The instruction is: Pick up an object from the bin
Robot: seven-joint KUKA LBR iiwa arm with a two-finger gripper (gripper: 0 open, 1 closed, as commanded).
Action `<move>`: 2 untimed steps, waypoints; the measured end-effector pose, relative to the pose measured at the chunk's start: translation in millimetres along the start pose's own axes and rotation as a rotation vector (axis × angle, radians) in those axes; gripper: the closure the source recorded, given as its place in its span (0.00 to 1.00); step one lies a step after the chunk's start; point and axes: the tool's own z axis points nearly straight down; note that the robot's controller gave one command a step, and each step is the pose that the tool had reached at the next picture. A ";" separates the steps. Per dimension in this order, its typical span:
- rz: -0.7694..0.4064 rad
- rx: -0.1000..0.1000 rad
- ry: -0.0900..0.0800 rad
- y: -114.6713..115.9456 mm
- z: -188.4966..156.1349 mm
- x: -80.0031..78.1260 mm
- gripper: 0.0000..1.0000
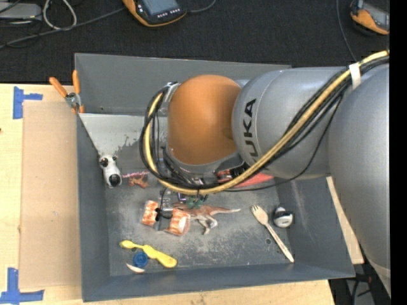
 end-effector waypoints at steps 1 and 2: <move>0.004 -0.001 -0.007 -1.1 -3.8 -2.1 0.00; -0.031 -0.001 -0.008 -63.0 87.7 -2.5 0.00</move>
Offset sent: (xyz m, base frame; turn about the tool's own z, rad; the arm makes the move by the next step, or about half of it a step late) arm 0.0017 -0.0765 -0.1067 -0.0360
